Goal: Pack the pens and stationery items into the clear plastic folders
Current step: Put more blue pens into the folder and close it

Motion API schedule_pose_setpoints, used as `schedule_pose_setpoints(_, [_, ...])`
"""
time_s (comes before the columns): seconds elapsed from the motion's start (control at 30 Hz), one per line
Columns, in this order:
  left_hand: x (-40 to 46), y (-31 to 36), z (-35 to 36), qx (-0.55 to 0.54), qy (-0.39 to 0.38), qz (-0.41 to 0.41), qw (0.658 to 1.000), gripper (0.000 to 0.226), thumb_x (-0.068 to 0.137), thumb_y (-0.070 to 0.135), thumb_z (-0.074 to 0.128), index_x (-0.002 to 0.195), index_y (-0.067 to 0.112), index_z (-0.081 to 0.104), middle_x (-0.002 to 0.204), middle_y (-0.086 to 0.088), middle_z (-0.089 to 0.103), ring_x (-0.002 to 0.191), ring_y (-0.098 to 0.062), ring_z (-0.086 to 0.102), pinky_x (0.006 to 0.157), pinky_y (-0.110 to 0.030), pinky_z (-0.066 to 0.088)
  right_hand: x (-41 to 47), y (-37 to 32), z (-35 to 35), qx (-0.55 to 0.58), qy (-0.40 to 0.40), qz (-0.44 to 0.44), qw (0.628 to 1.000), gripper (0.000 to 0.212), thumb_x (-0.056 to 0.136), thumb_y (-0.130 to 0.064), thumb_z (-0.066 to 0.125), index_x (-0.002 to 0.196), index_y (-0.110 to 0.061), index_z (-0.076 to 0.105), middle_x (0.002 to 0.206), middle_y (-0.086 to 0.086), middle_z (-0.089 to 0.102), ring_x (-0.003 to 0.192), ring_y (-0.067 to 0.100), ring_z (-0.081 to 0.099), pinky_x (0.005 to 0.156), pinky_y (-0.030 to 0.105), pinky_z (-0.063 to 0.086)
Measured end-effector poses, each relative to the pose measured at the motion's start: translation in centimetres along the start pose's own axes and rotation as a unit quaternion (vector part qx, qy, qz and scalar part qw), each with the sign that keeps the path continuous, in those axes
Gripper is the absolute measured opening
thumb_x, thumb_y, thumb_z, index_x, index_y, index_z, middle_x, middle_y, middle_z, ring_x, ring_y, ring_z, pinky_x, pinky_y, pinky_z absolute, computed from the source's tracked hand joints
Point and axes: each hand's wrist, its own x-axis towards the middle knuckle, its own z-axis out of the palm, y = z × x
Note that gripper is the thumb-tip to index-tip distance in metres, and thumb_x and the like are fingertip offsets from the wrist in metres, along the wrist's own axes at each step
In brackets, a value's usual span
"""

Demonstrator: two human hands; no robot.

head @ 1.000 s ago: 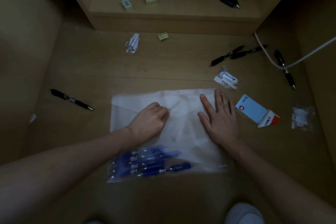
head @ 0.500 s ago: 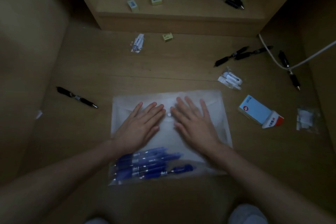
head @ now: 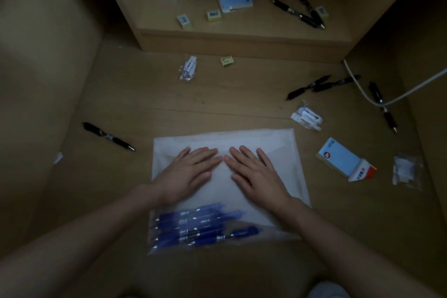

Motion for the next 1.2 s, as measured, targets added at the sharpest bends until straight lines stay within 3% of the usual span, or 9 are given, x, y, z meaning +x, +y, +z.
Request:
schedule_pose_setpoints(0.17, [-3.6, 0.2, -2.4, -0.122, 0.237, -0.168, 0.949, 0.046, 0.099, 0.029, 0.045, 0.141, 0.011, 0.041, 0.143, -0.010, 0.040, 0.128, -0.022, 0.041, 0.105, -0.023, 0.026, -3.5, 1.0, -2.0, 0.110, 0.173, 0.138, 0.969, 0.046, 0.096, -0.021, 0.047, 0.141, -0.022, 0.043, 0.147, 0.007, 0.040, 0.135, 0.021, 0.037, 0.110, 0.028, 0.020])
schedule_pose_setpoints(0.27, [-7.6, 0.2, -2.5, -0.179, 0.188, -0.288, 0.922, 0.057, 0.095, 0.026, 0.050, 0.147, 0.016, 0.030, 0.143, -0.007, 0.035, 0.125, -0.019, 0.044, 0.103, -0.033, 0.036, -6.7, 1.5, -2.2, 0.163, 0.197, 0.260, 0.931, 0.040, 0.093, -0.012, 0.055, 0.133, -0.015, 0.052, 0.132, 0.011, 0.048, 0.119, 0.025, 0.048, 0.098, 0.026, 0.032])
schedule_pose_setpoints(0.37, [-10.7, 0.5, -1.0, -0.173, 0.131, -0.310, 0.926, 0.061, 0.094, 0.028, 0.052, 0.148, 0.017, 0.026, 0.147, -0.006, 0.031, 0.129, -0.018, 0.041, 0.104, -0.035, 0.036, -8.5, 1.1, -1.1, 0.151, 0.191, 0.300, 0.922, 0.041, 0.090, -0.012, 0.061, 0.129, -0.009, 0.054, 0.126, 0.015, 0.051, 0.115, 0.030, 0.049, 0.097, 0.031, 0.035])
schedule_pose_setpoints(0.63, [-11.7, 2.1, 1.6, -0.271, 0.182, -0.371, 0.869, 0.062, 0.090, 0.019, 0.062, 0.144, 0.008, 0.034, 0.118, -0.008, 0.058, 0.093, -0.018, 0.058, 0.081, -0.029, 0.044, -9.3, 0.4, -0.8, 0.170, 0.163, 0.389, 0.891, 0.053, 0.085, -0.017, 0.069, 0.130, 0.003, 0.048, 0.126, 0.025, 0.049, 0.118, 0.040, 0.044, 0.102, 0.043, 0.035])
schedule_pose_setpoints(0.77, [-10.7, 1.5, 1.8, -0.352, 0.166, -0.400, 0.830, 0.049, 0.088, 0.013, 0.066, 0.132, 0.003, 0.047, 0.104, -0.012, 0.062, 0.090, -0.025, 0.062, 0.078, -0.033, 0.049, -8.8, 1.6, -1.4, 0.382, 0.183, 0.459, 0.781, 0.040, 0.084, -0.003, 0.067, 0.121, 0.003, 0.056, 0.106, 0.020, 0.063, 0.087, 0.027, 0.061, 0.079, 0.035, 0.049])
schedule_pose_setpoints(0.87, [-10.4, 1.0, 1.6, -0.401, 0.187, -0.391, 0.807, 0.009, 0.091, 0.008, 0.059, 0.097, 0.002, 0.063, 0.081, -0.011, 0.061, 0.075, -0.021, 0.060, 0.063, -0.024, 0.046, -9.1, 3.3, -2.6, 0.524, 0.167, 0.451, 0.703, 0.026, 0.086, -0.002, 0.064, 0.111, 0.004, 0.062, 0.093, 0.017, 0.068, 0.072, 0.019, 0.063, 0.070, 0.028, 0.053])
schedule_pose_setpoints(1.0, [-9.9, 1.0, 1.9, -0.493, 0.247, -0.372, 0.747, 0.016, 0.094, 0.005, 0.052, 0.083, 0.014, 0.058, 0.079, -0.009, 0.056, 0.071, -0.014, 0.055, 0.054, -0.011, 0.048, -8.4, 3.4, -6.5, 0.545, 0.197, 0.358, 0.733, 0.008, 0.090, -0.005, 0.058, 0.091, -0.010, 0.065, 0.067, -0.002, 0.071, 0.062, 0.010, 0.065, 0.054, 0.015, 0.053])
schedule_pose_setpoints(1.13, [-8.3, 1.0, 0.5, -0.547, 0.296, -0.332, 0.709, 0.013, 0.096, 0.005, 0.047, 0.090, 0.013, 0.054, 0.085, -0.006, 0.057, 0.076, -0.017, 0.055, 0.059, -0.019, 0.054, -6.0, 2.5, -11.6, 0.506, 0.249, 0.265, 0.782, 0.009, 0.084, -0.018, 0.065, 0.092, -0.022, 0.066, 0.077, -0.005, 0.073, 0.066, 0.002, 0.067, 0.061, 0.015, 0.053])
schedule_pose_setpoints(1.2, [-7.0, 1.0, -1.1, -0.569, 0.320, -0.304, 0.694, 0.014, 0.098, 0.008, 0.042, 0.089, 0.016, 0.049, 0.090, -0.006, 0.057, 0.078, -0.020, 0.058, 0.060, -0.025, 0.057, -4.4, 2.1, -14.3, 0.519, 0.259, 0.215, 0.786, 0.029, 0.068, -0.037, 0.071, 0.092, -0.021, 0.066, 0.075, -0.006, 0.073, 0.066, 0.002, 0.067, 0.062, 0.015, 0.053])
